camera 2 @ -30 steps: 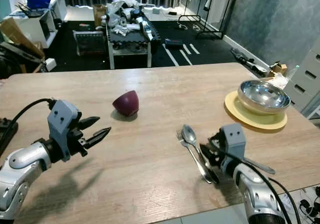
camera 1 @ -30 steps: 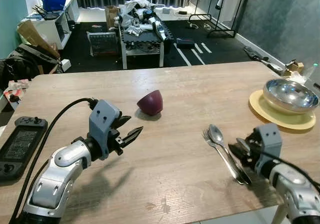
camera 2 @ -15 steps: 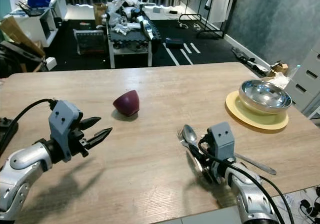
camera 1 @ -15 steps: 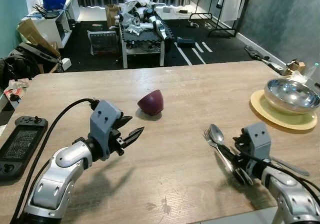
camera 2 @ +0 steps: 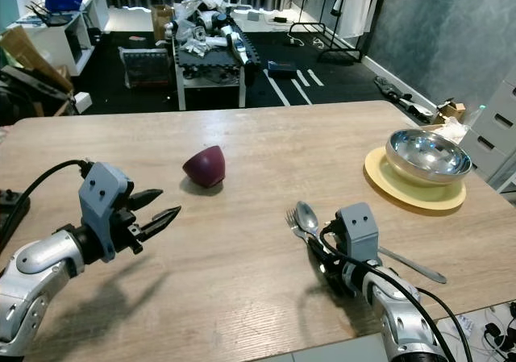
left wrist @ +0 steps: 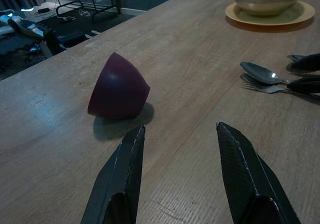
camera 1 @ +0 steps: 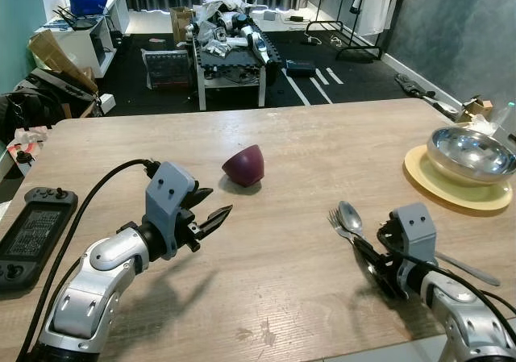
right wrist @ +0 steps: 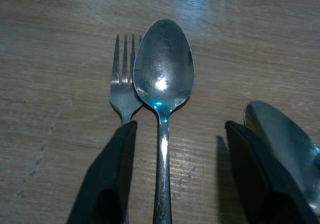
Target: Setting the table
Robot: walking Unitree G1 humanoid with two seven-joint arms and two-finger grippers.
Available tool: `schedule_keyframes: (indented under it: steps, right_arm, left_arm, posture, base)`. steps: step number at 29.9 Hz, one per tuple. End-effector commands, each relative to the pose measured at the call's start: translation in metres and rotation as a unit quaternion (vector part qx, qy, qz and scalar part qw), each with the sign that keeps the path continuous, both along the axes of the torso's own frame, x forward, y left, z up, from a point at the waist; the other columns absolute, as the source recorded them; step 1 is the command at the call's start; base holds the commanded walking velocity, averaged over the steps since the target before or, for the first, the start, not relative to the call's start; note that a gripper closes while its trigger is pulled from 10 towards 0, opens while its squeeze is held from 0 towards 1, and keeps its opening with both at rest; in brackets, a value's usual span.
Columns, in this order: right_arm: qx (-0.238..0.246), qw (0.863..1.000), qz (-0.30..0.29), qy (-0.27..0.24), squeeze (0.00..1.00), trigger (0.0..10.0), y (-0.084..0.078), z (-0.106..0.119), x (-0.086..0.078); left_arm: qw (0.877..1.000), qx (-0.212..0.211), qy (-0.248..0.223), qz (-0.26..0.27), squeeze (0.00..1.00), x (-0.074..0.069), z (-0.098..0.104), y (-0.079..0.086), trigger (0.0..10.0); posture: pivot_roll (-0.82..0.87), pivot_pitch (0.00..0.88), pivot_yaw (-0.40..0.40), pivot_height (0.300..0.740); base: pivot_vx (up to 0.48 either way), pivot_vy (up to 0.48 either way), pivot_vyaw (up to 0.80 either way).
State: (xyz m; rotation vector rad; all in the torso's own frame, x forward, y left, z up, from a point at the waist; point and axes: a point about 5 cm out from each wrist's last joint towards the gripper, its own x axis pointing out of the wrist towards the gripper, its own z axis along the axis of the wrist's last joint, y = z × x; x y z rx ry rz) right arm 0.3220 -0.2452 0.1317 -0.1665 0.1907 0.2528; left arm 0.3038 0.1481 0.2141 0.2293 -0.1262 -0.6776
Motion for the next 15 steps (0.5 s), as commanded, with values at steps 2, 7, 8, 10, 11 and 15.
schedule_keyframes:
  steps: [2, 7, 8, 10, 11, 15]
  right_arm:
    - [-0.018, 0.999, 0.004, 0.049, 0.00, 3.8, -0.004, -0.021, -0.008]
    - [-0.030, 0.995, -0.015, 0.099, 0.00, 0.0, -0.011, -0.038, -0.012]
    - [-0.030, 0.995, -0.015, 0.099, 0.00, 0.0, -0.011, -0.038, -0.012]
    - [-0.027, 0.992, -0.023, 0.118, 0.00, 0.0, -0.014, -0.043, -0.013]
    - [-0.025, 0.991, -0.023, 0.128, 0.00, 0.0, -0.015, -0.046, -0.014]
    - [-0.010, 0.990, -0.018, 0.143, 0.00, 0.0, -0.012, -0.051, -0.016]
  left_arm:
    - [1.000, -0.004, 0.011, -0.005, 0.00, -0.003, -0.004, -0.002, 10.0]
    - [1.000, -0.007, 0.011, -0.005, 0.00, -0.003, -0.005, -0.002, 10.0]
    - [1.000, -0.007, 0.011, -0.005, 0.00, -0.003, -0.005, -0.002, 10.0]
    - [1.000, -0.008, 0.012, -0.006, 0.00, -0.004, -0.005, -0.003, 10.0]
    - [1.000, -0.008, 0.012, -0.006, 0.00, -0.004, -0.005, -0.003, 10.0]
    - [1.000, -0.008, 0.015, -0.009, 0.00, -0.004, -0.006, -0.003, 10.0]
  posture:
    - [0.12, 0.097, 0.056, 0.740]
    - [0.12, 0.092, 0.055, 0.740]
    - [0.12, 0.092, 0.055, 0.740]
    - [0.12, 0.091, 0.054, 0.740]
    - [0.12, 0.090, 0.054, 0.740]
    - [0.12, 0.089, 0.054, 0.740]
  base:
    - [0.000, 0.000, 0.00]
    - [0.000, 0.000, 0.00]
    - [0.000, 0.000, 0.00]
    - [0.000, 0.000, 0.00]
    - [0.000, 0.000, 0.00]
    - [0.000, 0.000, 0.00]
